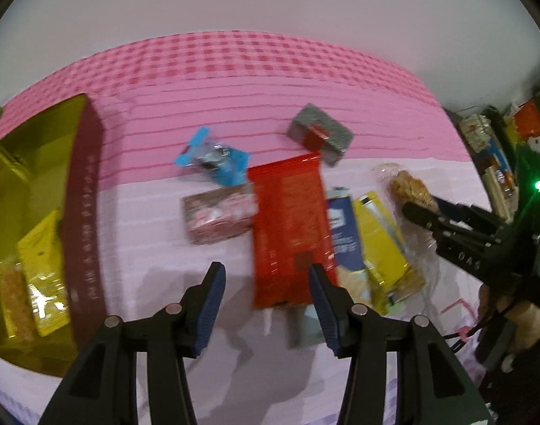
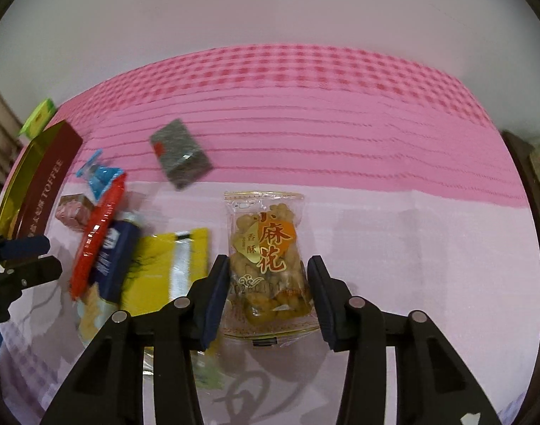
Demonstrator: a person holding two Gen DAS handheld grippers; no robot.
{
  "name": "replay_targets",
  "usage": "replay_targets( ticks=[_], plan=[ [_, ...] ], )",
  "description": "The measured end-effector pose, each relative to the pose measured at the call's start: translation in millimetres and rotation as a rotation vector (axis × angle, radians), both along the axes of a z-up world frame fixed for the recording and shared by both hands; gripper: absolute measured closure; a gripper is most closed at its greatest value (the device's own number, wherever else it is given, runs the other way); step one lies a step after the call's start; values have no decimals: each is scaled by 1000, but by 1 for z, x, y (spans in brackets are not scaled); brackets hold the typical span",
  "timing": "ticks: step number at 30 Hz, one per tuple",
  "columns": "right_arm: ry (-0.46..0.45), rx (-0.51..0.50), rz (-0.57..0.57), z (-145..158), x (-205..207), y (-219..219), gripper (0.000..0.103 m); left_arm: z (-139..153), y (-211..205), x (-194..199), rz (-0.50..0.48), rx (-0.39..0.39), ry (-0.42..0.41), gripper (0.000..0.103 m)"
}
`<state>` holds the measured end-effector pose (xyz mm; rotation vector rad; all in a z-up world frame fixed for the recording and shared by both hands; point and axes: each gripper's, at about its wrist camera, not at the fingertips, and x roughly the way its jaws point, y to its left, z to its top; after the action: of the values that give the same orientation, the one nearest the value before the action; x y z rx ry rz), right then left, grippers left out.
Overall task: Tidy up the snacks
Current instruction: 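Grasp the red wrapper with the left gripper while the right grasps the twisted-dough bag, then carry the red wrapper into the gold tin and open the left gripper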
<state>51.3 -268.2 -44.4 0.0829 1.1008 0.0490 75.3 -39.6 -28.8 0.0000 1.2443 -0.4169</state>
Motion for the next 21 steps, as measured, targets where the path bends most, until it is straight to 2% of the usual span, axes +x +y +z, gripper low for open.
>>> replay_targets(
  ticks=[1,2,4,10,19,21],
  plan=[
    [-2,-1,-8,-1,-2,-3,62,-1,-3,2,-6,-13,6,53],
    [-2,-1,-14,-2,-3,-6,62,-3,-6,3,-13,-29,17,44],
    [6,17,-29,-6,-5,-11,62,-7,-9,7,-1,-47,28,37],
    [-10,19,-32,-8,-7,-12,62,-24,-13,25,59,-84,76,37],
    [-25,3,-32,-9,-12,-11,61,-30,-22,37,82,-94,84,37],
    [-27,0,-33,-8,-12,-11,61,-30,-25,38,75,-91,82,45]
  ],
)
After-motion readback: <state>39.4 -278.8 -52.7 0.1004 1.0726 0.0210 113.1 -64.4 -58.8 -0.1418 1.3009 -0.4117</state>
